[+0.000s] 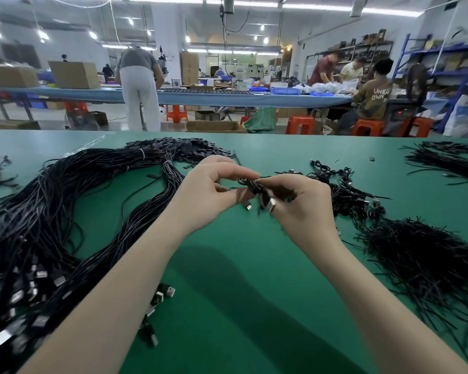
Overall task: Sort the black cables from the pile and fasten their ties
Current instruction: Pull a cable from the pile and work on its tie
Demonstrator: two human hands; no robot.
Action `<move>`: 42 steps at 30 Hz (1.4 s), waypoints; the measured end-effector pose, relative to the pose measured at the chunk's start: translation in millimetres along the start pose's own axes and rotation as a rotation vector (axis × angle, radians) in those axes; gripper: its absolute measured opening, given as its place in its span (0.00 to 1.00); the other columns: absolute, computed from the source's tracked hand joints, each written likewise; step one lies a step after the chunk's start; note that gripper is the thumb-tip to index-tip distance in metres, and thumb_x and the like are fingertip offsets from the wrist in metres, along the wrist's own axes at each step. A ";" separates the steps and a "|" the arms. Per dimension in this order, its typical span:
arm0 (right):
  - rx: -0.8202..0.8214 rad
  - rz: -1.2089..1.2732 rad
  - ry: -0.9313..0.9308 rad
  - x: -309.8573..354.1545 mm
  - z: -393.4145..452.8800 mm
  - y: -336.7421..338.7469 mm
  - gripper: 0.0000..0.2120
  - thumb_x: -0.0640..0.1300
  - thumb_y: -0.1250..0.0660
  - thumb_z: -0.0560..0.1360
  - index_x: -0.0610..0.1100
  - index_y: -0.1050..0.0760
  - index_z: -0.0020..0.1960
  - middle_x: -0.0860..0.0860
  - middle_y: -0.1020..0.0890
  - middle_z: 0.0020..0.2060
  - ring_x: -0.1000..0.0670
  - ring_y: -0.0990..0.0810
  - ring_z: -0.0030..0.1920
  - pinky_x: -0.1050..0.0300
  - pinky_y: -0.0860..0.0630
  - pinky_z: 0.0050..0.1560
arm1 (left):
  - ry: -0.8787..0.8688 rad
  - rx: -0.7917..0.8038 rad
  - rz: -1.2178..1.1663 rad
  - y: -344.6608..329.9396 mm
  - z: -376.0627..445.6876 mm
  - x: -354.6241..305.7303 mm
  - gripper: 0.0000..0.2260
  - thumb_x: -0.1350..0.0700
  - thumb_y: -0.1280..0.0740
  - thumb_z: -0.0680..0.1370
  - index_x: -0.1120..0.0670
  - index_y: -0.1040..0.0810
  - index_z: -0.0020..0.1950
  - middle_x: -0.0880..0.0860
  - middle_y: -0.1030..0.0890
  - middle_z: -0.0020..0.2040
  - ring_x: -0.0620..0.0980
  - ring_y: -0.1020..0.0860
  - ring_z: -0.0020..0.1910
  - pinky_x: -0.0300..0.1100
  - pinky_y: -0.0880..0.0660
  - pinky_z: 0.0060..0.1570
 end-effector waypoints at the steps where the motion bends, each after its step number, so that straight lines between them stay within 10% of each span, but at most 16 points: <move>1: -0.002 -0.012 0.013 1.6 -0.5 -0.3 0.04 0.36 0.27 0.69 0.44 0.16 0.40 0.62 0.23 0.30 0.59 0.24 0.33 0.66 0.30 0.35 | -0.010 -0.014 -0.017 0.8 0.5 -1.3 0.13 0.56 0.24 0.71 0.36 0.18 0.44 0.42 0.20 0.48 0.39 0.21 0.47 0.33 0.24 0.42; 12: -0.104 -0.356 0.588 32.7 -20.3 -8.6 0.04 0.34 0.31 0.73 0.34 0.19 0.41 0.43 0.19 0.34 0.41 0.21 0.34 0.50 0.23 0.39 | 0.609 0.042 -0.648 -25.1 -12.4 27.3 0.07 0.56 0.34 0.78 0.49 0.27 0.55 0.51 0.20 0.31 0.45 0.25 0.24 0.35 0.28 0.23; 19: -0.153 -0.124 0.301 21.1 -8.2 4.6 0.03 0.33 0.28 0.69 0.37 0.17 0.42 0.47 0.16 0.35 0.49 0.19 0.36 0.58 0.23 0.41 | 0.244 0.226 -0.315 -12.5 -6.2 7.9 0.12 0.61 0.36 0.80 0.45 0.19 0.55 0.46 0.16 0.46 0.43 0.19 0.41 0.34 0.24 0.41; 21: -0.150 -0.096 0.284 19.4 -8.3 4.8 0.03 0.33 0.27 0.69 0.38 0.17 0.41 0.48 0.16 0.34 0.51 0.20 0.35 0.62 0.25 0.41 | 0.185 0.174 -0.136 -8.2 -6.1 7.5 0.04 0.52 0.32 0.77 0.48 0.17 0.48 0.46 0.18 0.38 0.44 0.23 0.35 0.38 0.25 0.40; 23: -0.154 -0.161 0.338 23.4 -12.7 1.0 0.01 0.34 0.28 0.70 0.37 0.17 0.41 0.47 0.17 0.34 0.48 0.20 0.36 0.57 0.24 0.41 | 0.187 0.095 0.065 -8.3 -4.0 14.6 0.22 0.40 0.36 0.76 0.59 0.23 0.36 0.49 0.28 0.28 0.48 0.31 0.29 0.42 0.30 0.35; 27: -0.088 -0.180 0.294 12.5 -11.5 -6.4 0.02 0.37 0.28 0.71 0.38 0.17 0.42 0.48 0.17 0.35 0.48 0.19 0.37 0.55 0.22 0.40 | 0.331 0.167 0.068 -12.7 -5.5 35.6 0.23 0.38 0.39 0.78 0.57 0.19 0.41 0.45 0.19 0.31 0.42 0.21 0.32 0.38 0.26 0.37; 32: -0.143 -0.106 -0.297 -73.5 -1.0 12.8 0.08 0.41 0.31 0.75 0.46 0.17 0.53 0.59 0.17 0.39 0.63 0.21 0.36 0.74 0.27 0.39 | 0.567 0.403 0.748 31.9 -14.3 98.6 0.14 0.40 0.36 0.76 0.45 0.23 0.58 0.47 0.21 0.57 0.47 0.23 0.54 0.42 0.27 0.59; 36: -0.158 0.037 -0.781 -153.7 -12.8 29.3 0.26 0.41 0.43 0.81 0.43 0.44 0.77 0.48 0.23 0.63 0.50 0.22 0.55 0.60 0.27 0.53 | 0.971 0.404 1.045 92.1 -42.2 145.5 0.21 0.46 0.31 0.76 0.58 0.25 0.61 0.56 0.21 0.57 0.56 0.22 0.56 0.52 0.26 0.61; 42: 0.109 -0.297 -0.662 -176.6 -52.2 -9.2 0.29 0.44 0.39 0.80 0.42 0.45 0.77 0.46 0.40 0.75 0.48 0.43 0.75 0.49 0.42 0.73 | 1.203 0.337 0.879 116.5 -64.6 158.2 0.22 0.48 0.24 0.70 0.62 0.24 0.53 0.60 0.18 0.49 0.57 0.19 0.48 0.50 0.22 0.55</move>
Point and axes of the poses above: each hand's wrist, its own z-axis towards the middle knuckle, its own y-axis out of the back of the hand, x = y × z, the point moved 7 cm from there along z, towards the middle knuckle
